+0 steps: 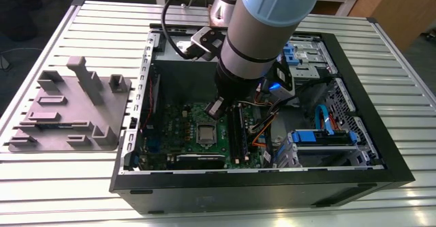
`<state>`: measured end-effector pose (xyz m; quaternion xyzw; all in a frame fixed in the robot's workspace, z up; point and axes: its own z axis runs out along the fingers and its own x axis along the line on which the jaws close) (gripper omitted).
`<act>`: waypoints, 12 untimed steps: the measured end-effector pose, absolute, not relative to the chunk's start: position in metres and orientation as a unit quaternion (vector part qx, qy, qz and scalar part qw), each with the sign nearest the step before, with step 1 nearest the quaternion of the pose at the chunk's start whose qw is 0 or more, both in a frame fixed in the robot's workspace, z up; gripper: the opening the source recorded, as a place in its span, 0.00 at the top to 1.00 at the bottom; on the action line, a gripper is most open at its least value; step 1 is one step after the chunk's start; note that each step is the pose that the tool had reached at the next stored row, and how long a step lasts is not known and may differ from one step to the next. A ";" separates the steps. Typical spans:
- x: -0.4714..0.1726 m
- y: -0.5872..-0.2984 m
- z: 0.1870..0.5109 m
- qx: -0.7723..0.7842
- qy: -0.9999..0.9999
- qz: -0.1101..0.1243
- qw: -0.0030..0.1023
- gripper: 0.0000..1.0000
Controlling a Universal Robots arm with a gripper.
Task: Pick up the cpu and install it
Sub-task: 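Close the cpu cover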
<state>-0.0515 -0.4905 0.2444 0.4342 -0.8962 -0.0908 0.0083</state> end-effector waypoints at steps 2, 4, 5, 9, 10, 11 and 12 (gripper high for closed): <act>-0.052 -0.491 0.244 0.434 -0.896 -0.091 0.008 0.90; -0.052 -0.490 0.244 0.434 -0.896 -0.091 0.008 0.90; -0.053 -0.490 0.244 0.434 -0.896 -0.091 0.008 0.90; -0.054 -0.491 0.244 0.434 -0.896 -0.091 0.008 0.90; -0.054 -0.491 0.244 0.434 -0.896 -0.091 0.008 0.90; -0.054 -0.491 0.244 0.434 -0.896 -0.091 0.008 0.90; -0.055 -0.491 0.244 0.434 -0.896 -0.091 0.008 0.90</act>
